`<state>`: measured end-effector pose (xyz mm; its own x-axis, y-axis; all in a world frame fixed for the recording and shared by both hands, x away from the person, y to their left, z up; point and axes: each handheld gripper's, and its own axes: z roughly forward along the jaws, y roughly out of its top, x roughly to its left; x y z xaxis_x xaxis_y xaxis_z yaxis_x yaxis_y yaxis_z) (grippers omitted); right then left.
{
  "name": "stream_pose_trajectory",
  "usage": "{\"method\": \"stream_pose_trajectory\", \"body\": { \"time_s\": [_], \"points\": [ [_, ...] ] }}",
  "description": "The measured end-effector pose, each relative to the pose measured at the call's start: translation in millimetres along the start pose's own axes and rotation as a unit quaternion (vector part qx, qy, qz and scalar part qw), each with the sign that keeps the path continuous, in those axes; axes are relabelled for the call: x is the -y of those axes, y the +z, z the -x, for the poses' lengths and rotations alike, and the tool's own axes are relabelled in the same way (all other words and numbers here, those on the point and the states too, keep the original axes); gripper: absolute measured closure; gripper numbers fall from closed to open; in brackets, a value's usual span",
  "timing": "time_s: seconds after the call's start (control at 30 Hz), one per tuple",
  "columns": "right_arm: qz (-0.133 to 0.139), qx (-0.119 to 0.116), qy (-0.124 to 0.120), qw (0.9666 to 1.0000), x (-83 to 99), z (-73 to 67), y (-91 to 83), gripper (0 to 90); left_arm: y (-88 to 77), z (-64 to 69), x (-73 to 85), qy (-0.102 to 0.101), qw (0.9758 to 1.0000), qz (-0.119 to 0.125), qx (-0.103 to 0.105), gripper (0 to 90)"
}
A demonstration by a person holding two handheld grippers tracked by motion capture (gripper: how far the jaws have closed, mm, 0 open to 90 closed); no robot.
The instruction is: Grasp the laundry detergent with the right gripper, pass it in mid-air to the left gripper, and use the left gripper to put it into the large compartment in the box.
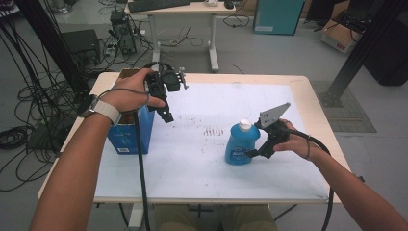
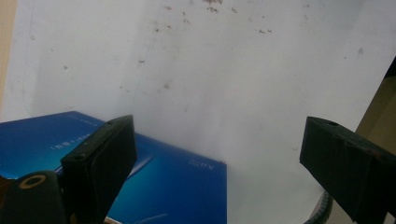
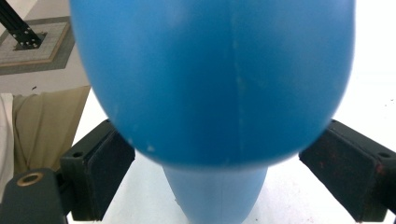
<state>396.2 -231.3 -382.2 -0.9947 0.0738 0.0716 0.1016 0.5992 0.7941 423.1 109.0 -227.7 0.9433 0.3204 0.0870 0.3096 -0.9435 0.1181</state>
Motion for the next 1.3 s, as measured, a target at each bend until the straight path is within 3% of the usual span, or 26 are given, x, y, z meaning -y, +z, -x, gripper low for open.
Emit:
{"method": "stream_pose_trajectory", "body": {
  "time_s": [0.07,0.1,0.13,1.3],
  "points": [
    [0.002,-0.001,0.000,1.0000,0.6,-0.1,0.3,11.2,0.2,0.0,-0.2,0.000,1.0000,-0.001,0.001,11.5],
    [0.004,-0.002,0.000,1.0000,0.8,-0.1,0.4,11.9,-0.5,-1.3,-0.5,0.010,0.9999,-0.009,0.001,11.5],
    [0.006,-0.001,0.000,1.0000,0.9,-0.2,0.5,12.2,0.6,0.0,-0.4,0.001,1.0000,-0.001,0.000,11.5],
    [0.027,-0.008,-0.003,0.9996,5.4,-3.3,10.9,23.2,2.6,-0.8,-0.2,0.002,1.0000,0.000,-0.002,11.6]
  ]
}}
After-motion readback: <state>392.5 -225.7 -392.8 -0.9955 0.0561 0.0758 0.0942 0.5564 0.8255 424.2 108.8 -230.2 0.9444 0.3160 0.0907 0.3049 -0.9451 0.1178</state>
